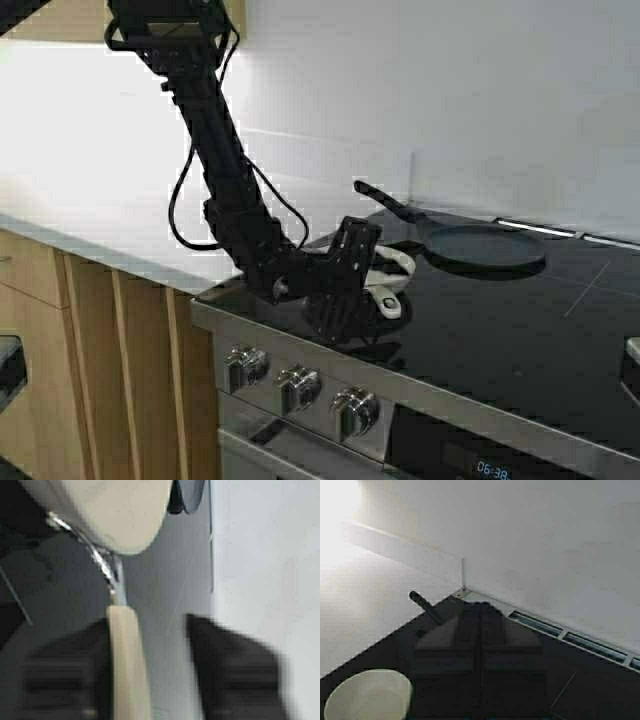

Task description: Wash the pan

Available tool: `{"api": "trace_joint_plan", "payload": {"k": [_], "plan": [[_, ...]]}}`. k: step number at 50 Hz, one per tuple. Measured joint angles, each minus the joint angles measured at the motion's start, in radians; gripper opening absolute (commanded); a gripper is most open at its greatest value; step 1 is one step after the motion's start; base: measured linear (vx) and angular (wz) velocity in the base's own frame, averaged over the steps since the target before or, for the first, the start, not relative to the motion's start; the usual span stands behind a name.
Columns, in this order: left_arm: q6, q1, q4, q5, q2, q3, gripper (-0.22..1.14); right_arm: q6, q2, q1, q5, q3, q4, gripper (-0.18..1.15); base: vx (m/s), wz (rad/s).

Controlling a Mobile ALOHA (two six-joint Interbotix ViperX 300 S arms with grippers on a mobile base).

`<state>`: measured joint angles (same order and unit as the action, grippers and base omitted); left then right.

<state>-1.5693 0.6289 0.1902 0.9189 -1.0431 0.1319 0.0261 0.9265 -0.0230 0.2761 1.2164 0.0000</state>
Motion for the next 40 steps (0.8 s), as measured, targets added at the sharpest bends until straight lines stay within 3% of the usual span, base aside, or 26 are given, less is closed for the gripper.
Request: {"api": "trace_joint_plan", "payload": {"k": [4, 6, 13, 30, 40], "plan": [[-0.040, 0.000, -0.011, 0.005, -0.014, -0.008, -0.04, 0.002, 0.000, 0.000, 0.000, 0.000, 0.000, 0.07, 0.00, 0.00], [-0.049, 0.002, -0.017, 0.012, -0.017, -0.014, -0.14, 0.002, 0.000, 0.000, 0.000, 0.000, 0.000, 0.07, 0.00, 0.00], [-0.052, 0.015, -0.057, 0.041, -0.021, -0.020, 0.08, 0.002, 0.000, 0.000, 0.000, 0.000, 0.000, 0.07, 0.00, 0.00], [-0.054, 0.011, -0.067, 0.078, -0.020, 0.006, 0.02, 0.002, 0.000, 0.000, 0.000, 0.000, 0.000, 0.07, 0.00, 0.00], [-0.054, 0.012, -0.061, 0.103, 0.058, 0.120, 0.02, 0.002, 0.000, 0.000, -0.003, 0.003, 0.000, 0.07, 0.00, 0.03]]}}
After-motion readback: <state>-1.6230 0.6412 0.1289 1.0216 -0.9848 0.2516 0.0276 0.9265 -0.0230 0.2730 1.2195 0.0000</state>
